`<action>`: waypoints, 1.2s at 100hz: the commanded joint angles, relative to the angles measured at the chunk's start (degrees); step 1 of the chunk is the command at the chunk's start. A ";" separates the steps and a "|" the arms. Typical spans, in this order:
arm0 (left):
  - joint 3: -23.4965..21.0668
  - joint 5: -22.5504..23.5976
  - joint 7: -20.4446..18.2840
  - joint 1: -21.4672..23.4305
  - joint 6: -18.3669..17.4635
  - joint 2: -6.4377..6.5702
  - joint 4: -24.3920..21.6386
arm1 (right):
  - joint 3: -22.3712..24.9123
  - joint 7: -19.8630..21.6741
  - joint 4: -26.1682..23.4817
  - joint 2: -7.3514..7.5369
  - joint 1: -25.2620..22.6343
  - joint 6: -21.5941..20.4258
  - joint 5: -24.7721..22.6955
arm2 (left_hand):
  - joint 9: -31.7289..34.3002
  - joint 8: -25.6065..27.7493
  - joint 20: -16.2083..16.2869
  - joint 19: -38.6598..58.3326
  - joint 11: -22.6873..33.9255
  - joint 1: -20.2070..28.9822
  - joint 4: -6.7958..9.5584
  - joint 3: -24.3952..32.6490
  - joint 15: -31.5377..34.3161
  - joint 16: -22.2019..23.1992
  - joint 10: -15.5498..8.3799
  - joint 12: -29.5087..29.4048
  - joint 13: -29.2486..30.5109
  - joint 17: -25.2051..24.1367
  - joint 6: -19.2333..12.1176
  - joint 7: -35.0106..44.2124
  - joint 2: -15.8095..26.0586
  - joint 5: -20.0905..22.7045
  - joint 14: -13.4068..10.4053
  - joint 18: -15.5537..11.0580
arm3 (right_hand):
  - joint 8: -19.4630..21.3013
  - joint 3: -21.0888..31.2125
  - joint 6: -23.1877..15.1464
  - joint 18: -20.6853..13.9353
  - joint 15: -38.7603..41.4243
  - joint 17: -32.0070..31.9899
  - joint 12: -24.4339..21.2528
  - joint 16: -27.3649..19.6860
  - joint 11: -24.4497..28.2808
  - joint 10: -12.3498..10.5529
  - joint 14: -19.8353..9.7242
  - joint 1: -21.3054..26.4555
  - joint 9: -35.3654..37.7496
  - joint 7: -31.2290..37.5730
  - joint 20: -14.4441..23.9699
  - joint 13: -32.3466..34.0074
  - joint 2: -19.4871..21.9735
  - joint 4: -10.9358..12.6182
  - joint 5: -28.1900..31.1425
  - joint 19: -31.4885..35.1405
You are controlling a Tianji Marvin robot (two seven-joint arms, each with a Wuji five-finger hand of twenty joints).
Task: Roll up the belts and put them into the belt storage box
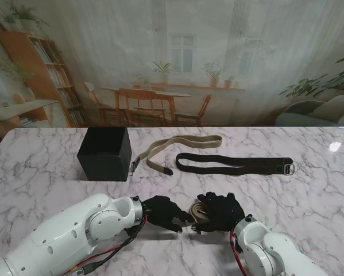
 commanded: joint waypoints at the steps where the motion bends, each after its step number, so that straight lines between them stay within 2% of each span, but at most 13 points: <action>1: 0.99 0.10 -1.81 0.67 0.59 0.29 1.40 | -1.59 1.16 2.24 -0.18 -1.21 1.16 -1.03 | -2.34 -1.17 1.40 -0.11 -0.66 1.07 0.52 -1.11 -10.27 -6.46 0.28 -0.06 -2.72 -0.48 1.18 -2.10 1.94 -2.56 5.77 0.88 | 0.27 1.58 1.93 3.01 -55.62 -1.01 -0.35 -12.01 -1.02 1.37 4.28 0.73 -0.79 -1.20 -1.04 0.59 -2.98 -0.40 -1.52 -1.31; 8: 1.12 0.01 -1.88 0.61 0.64 0.30 1.39 | -2.38 1.28 2.18 -0.11 -1.02 2.26 -2.00 | -2.28 -1.23 1.41 -0.09 -0.64 1.14 0.53 -1.11 -10.25 -6.45 0.38 -0.05 -2.73 -0.47 1.22 -2.13 1.95 -2.58 5.70 0.87 | 1.43 0.79 2.10 3.50 -55.11 -0.52 0.30 -11.87 0.26 1.12 4.26 6.70 0.03 -0.97 -1.55 1.36 -5.81 0.26 -1.07 -1.49; 20: 1.01 0.16 -1.90 0.74 0.51 0.35 1.27 | -2.84 1.55 1.87 0.05 -0.98 2.97 -3.87 | -2.22 -1.26 1.40 -0.07 -0.63 1.09 0.51 -1.15 -10.21 -6.43 0.31 -0.05 -2.70 -0.42 1.09 -2.06 2.02 -2.50 5.71 0.78 | 4.43 -0.03 0.89 2.27 -53.11 -0.52 2.64 -9.50 4.24 -0.36 0.54 10.45 0.56 0.34 -0.12 1.81 -7.60 0.85 -0.08 0.03; 30: 0.79 0.29 -1.89 0.91 0.44 0.36 1.18 | -3.14 0.36 1.73 0.11 -1.10 3.55 -6.23 | -2.30 -1.29 1.40 -0.05 -0.66 1.18 0.51 -1.13 -10.20 -6.43 0.30 -0.06 -2.70 -0.38 1.11 -2.03 1.98 -2.49 5.72 0.75 | 6.74 -0.20 0.75 1.33 -52.15 -1.21 4.70 -7.82 5.70 -0.40 -0.66 10.15 -0.28 1.59 1.37 1.17 -7.76 0.69 1.36 0.81; 39: 0.79 0.34 -1.82 0.92 0.35 0.35 1.23 | -3.57 -0.83 1.80 0.07 -1.08 4.55 -7.38 | -2.53 -1.34 1.38 -0.07 -0.75 1.19 0.50 -1.14 -10.22 -6.43 0.41 -0.09 -2.78 -0.42 1.10 -2.09 2.02 -2.68 5.68 0.78 | 7.48 -0.13 1.61 1.28 -52.39 -1.49 4.96 -7.83 5.53 0.25 -0.38 9.63 -0.36 2.19 1.49 0.65 -7.52 0.61 2.50 0.62; 52: 0.78 0.39 -1.70 0.94 0.21 0.34 1.28 | -4.55 -2.74 2.17 -0.20 -0.88 6.99 -7.45 | -2.49 -1.37 1.40 0.03 -0.71 1.32 0.51 -1.11 -10.18 -6.42 0.33 -0.09 -2.69 -0.22 1.12 -2.06 1.97 -2.64 5.78 0.66 | 8.79 -0.67 2.77 2.17 -53.01 -2.50 5.24 -8.31 5.81 1.77 0.93 7.31 0.31 2.81 1.46 0.16 -4.27 0.32 3.83 0.03; 65: 0.78 0.36 -1.72 0.94 0.21 0.35 1.30 | -5.48 -2.93 2.26 -0.33 -0.54 8.99 -7.25 | -2.40 -1.38 1.45 0.09 -0.66 1.38 0.50 -1.13 -10.14 -6.40 0.39 -0.08 -2.67 -0.33 1.19 -2.00 1.98 -2.53 5.81 0.76 | 9.54 -1.37 2.33 2.93 -53.19 -2.54 5.03 -8.74 6.02 1.50 2.45 7.32 0.36 2.58 1.42 0.81 -2.24 0.33 4.05 0.02; 75: 0.80 0.35 -1.74 0.95 0.17 0.36 1.29 | -6.23 -2.81 2.58 -0.29 -0.08 9.86 -7.66 | -2.30 -1.38 1.46 0.14 -0.64 1.39 0.50 -1.12 -10.12 -6.40 0.39 -0.08 -2.64 -0.25 1.13 -1.95 2.02 -2.44 5.80 0.74 | 12.09 -2.89 1.70 3.19 -52.13 -1.45 5.54 -8.66 7.03 0.73 2.52 14.63 -0.33 2.34 1.42 2.22 -3.70 1.70 4.17 0.91; 85: 0.65 0.45 -1.74 1.07 0.07 0.38 1.23 | -6.64 -3.06 2.82 -0.33 0.14 10.40 -7.60 | -2.35 -1.37 1.44 0.12 -0.67 1.40 0.49 -1.13 -10.13 -6.40 0.40 -0.09 -2.66 -0.27 1.10 -1.90 2.04 -2.41 5.81 0.68 | 14.52 -3.02 0.99 3.28 -48.04 0.89 8.26 -5.91 10.05 0.63 0.60 23.82 0.08 2.69 2.53 4.84 -6.44 3.84 4.23 3.86; 90: 0.54 0.54 -1.71 1.16 -0.01 0.39 1.19 | -6.69 -3.48 2.92 -0.36 0.11 10.59 -7.71 | -2.33 -1.37 1.45 0.15 -0.67 1.47 0.50 -1.10 -10.15 -6.41 0.48 -0.09 -2.72 -0.25 1.17 -1.89 2.09 -2.41 5.81 0.70 | 15.38 -1.05 0.85 3.45 -44.93 2.77 9.78 -3.76 11.70 0.67 0.11 26.68 0.41 2.70 3.49 6.36 -8.11 4.93 4.18 6.15; 101: 0.04 0.94 -1.68 1.51 -0.28 0.45 0.98 | -6.27 -4.18 2.79 -0.35 -0.20 10.44 -8.48 | -2.32 -1.34 1.46 0.21 -0.66 1.42 0.48 -1.16 -10.12 -6.40 0.37 -0.08 -2.68 -0.18 0.99 -1.81 2.12 -2.31 5.82 0.67 | 16.23 13.61 0.27 1.52 -37.29 9.11 13.00 0.40 15.34 0.72 -0.87 25.82 1.48 2.86 7.00 9.98 -12.63 5.04 4.26 14.13; 106: -0.39 1.25 -1.69 1.80 -0.44 0.49 0.81 | -6.00 -4.37 2.67 -0.33 -0.38 10.29 -8.95 | -2.30 -1.32 1.47 0.23 -0.65 1.47 0.49 -1.15 -10.10 -6.39 0.37 -0.08 -2.65 -0.18 0.99 -1.78 2.10 -2.28 5.76 0.67 | 16.20 18.38 0.18 0.24 -34.07 11.83 14.23 1.91 16.94 0.46 -1.21 25.89 2.06 3.03 8.06 11.38 -14.20 4.74 4.18 17.22; 120: -1.96 2.32 -1.79 2.86 -0.75 0.61 0.19 | -5.18 -4.41 2.31 -0.31 -0.79 9.60 -9.34 | -2.27 -1.28 1.48 0.29 -0.63 1.56 0.49 -1.12 -10.07 -6.38 0.47 -0.06 -2.66 -0.13 0.97 -1.70 2.15 -2.19 5.86 0.62 | 15.98 23.30 -0.58 -4.52 -26.38 18.98 16.94 5.15 20.69 0.04 -2.32 27.00 4.18 4.14 9.18 16.45 -16.47 4.43 4.07 23.92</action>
